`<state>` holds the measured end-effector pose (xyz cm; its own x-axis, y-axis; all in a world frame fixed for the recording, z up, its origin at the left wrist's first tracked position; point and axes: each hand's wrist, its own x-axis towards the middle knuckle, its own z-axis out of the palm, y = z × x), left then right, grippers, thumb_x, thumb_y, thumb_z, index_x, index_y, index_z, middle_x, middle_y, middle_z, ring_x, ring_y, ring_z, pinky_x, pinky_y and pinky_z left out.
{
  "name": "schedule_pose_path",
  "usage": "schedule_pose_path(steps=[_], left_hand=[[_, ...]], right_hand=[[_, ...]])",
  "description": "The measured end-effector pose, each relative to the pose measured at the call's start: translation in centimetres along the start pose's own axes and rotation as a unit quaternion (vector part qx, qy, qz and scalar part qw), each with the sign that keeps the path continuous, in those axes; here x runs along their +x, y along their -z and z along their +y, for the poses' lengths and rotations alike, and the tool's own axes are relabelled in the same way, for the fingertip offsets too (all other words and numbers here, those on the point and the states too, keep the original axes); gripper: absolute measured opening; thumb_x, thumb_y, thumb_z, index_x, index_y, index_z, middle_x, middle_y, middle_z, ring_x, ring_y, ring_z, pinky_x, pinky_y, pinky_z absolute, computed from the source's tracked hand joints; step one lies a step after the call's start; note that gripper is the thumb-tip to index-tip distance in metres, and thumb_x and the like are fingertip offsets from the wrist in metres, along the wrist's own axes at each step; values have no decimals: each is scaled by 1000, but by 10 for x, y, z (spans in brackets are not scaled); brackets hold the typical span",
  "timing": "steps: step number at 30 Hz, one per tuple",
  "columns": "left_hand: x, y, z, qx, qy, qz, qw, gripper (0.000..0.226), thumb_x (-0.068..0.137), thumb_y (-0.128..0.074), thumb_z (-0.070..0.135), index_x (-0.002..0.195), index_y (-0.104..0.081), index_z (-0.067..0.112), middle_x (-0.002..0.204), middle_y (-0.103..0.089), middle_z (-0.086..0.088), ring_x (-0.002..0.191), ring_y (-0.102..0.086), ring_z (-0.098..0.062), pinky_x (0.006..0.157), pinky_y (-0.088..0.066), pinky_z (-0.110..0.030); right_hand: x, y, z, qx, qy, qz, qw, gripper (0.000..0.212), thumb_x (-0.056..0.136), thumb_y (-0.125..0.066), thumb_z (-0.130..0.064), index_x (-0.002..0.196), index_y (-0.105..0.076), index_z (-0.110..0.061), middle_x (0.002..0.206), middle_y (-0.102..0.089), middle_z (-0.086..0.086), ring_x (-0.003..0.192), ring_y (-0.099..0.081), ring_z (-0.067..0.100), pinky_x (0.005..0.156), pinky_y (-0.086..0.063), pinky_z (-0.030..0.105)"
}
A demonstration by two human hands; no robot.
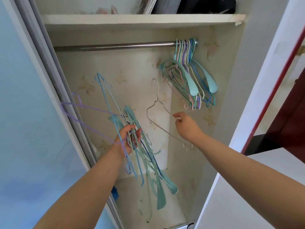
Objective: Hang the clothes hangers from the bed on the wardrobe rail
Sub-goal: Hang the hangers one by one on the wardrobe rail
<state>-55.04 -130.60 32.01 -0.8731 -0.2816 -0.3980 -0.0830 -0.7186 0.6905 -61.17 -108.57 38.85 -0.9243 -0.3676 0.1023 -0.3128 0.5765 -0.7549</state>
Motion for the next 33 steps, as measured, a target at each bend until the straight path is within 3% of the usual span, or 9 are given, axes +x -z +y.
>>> schedule_pose_path(steps=[2,6,11,15,17,20,26,30,33], left_hand=[[0,-1,-1,8,0,-4,1000,13,89,-57,18,80,-59,9,79,-68,-11,54,-66,-18,45,-51,-25],[-3,-7,5,33,13,-22,999,15,86,-59,21,82,-61,7,69,-67,-8,55,-65,-19,48,-51,-25],[-8,-18,14,28,8,-18,999,12,85,-62,18,83,-60,7,68,-66,-9,58,-68,-22,52,-56,-29],[-17,-32,19,29,3,-9,1000,16,89,-60,14,76,-57,4,57,-63,-11,51,-67,-24,81,-55,-39],[-22,-38,20,37,12,-9,999,17,89,-60,15,76,-55,5,57,-63,-12,51,-67,-26,74,-57,-38],[-27,-39,26,35,29,-21,999,20,87,-60,17,80,-58,-1,63,-64,-13,57,-68,-29,65,-60,-40],[-29,-38,37,-12,-6,-48,999,15,85,-59,13,85,-59,-2,64,-63,-15,60,-68,-26,74,-59,-45],[-25,-29,43,-37,-9,-74,997,12,84,-60,10,89,-60,-1,71,-64,-15,76,-67,-23,81,-58,-43],[-25,-26,41,-43,-7,-82,996,13,85,-59,10,91,-61,-1,72,-65,-15,78,-67,-23,88,-55,-42]], right_hand=[[6,4,0,23,22,33,999,37,98,-34,-6,130,-50,-11,73,-53,2,56,-44,10,50,-35,21],[18,17,-12,77,69,120,987,35,98,-35,-7,129,-52,-8,73,-46,-10,60,-39,0,55,-32,13],[53,41,-44,92,95,190,973,34,97,-37,-13,126,-55,-13,90,-54,0,74,-48,17,69,-42,26],[78,50,-64,73,73,178,979,38,95,-37,-7,128,-55,-6,104,-59,8,90,-55,23,85,-48,34],[86,53,-67,58,54,172,982,38,94,-37,-5,127,-56,-5,121,-60,15,108,-58,32,97,-46,40],[95,58,-69,26,34,153,987,36,94,-39,-1,125,-55,0,126,-57,22,117,-53,37,100,-43,37],[106,71,-57,46,-31,131,990,38,94,-43,-5,131,-53,-5,129,-56,19,119,-53,34,96,-44,35],[96,56,-35,84,-20,240,967,39,94,-42,-7,133,-45,-8,126,-53,17,113,-54,33,88,-42,34],[69,35,-16,-1,62,390,919,41,88,-49,-7,129,-48,-6,128,-47,16,118,-47,34,91,-38,42]])
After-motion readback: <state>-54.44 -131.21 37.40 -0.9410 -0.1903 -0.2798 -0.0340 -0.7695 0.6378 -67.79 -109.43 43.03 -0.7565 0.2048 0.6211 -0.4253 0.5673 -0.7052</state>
